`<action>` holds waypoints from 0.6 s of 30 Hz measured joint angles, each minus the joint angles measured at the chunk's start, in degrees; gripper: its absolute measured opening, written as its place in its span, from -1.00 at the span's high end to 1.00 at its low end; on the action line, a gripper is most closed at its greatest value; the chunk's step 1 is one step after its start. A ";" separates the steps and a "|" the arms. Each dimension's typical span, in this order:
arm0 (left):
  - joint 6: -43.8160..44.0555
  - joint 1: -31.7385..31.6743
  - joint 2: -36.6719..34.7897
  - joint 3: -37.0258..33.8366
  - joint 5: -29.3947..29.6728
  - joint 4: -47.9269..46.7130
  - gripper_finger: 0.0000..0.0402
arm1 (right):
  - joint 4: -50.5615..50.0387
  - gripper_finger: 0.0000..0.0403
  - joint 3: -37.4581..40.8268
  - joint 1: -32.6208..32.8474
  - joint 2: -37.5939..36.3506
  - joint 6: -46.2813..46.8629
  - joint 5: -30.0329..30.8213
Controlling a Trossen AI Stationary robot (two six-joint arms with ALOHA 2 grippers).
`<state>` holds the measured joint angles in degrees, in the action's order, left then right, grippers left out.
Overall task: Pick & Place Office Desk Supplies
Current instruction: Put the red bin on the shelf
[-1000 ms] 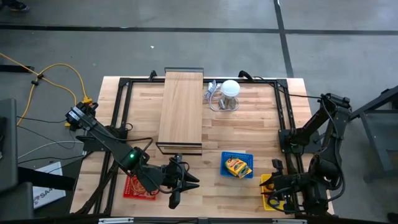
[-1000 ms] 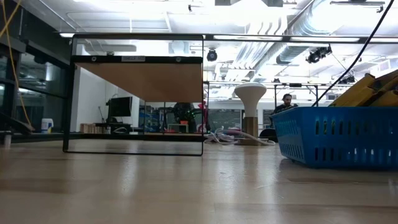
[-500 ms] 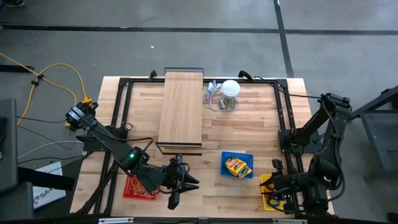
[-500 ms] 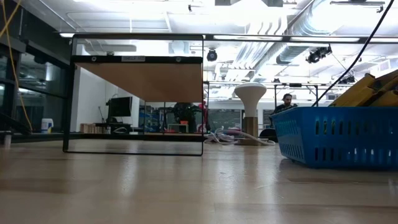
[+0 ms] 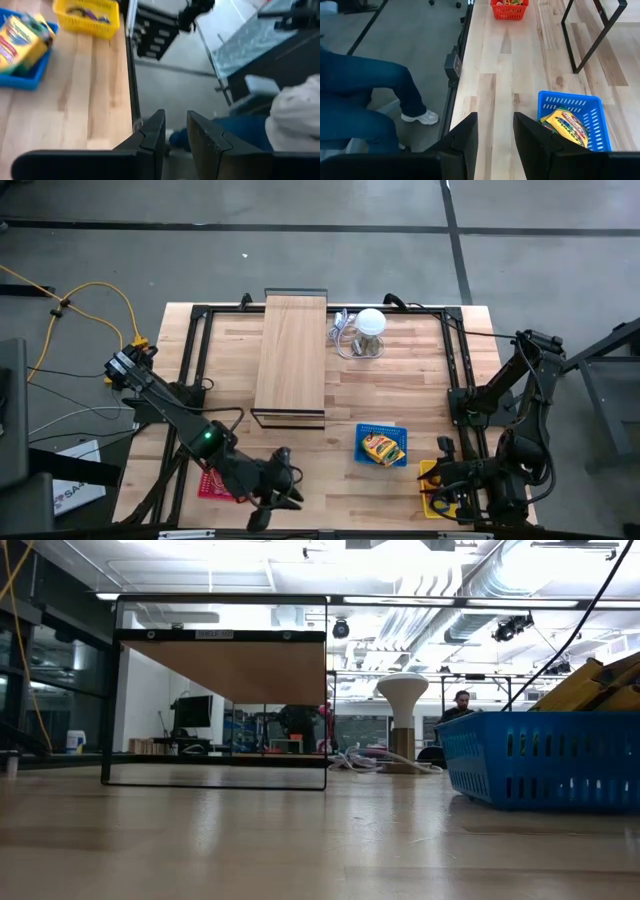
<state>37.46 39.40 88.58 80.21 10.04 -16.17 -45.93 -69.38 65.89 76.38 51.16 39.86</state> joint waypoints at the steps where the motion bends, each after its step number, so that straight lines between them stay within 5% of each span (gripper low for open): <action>1: 0.03 0.20 0.00 -0.01 -0.79 -0.90 0.62 | 0.43 0.45 0.00 -0.01 0.00 0.00 0.01; 18: 5.41 1.58 0.03 -0.01 -0.59 -11.19 0.62 | 5.27 0.45 0.00 -0.01 0.00 0.00 0.00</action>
<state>42.87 40.97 88.60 80.20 9.46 -27.35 -40.65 -69.38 65.88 76.38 51.16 39.86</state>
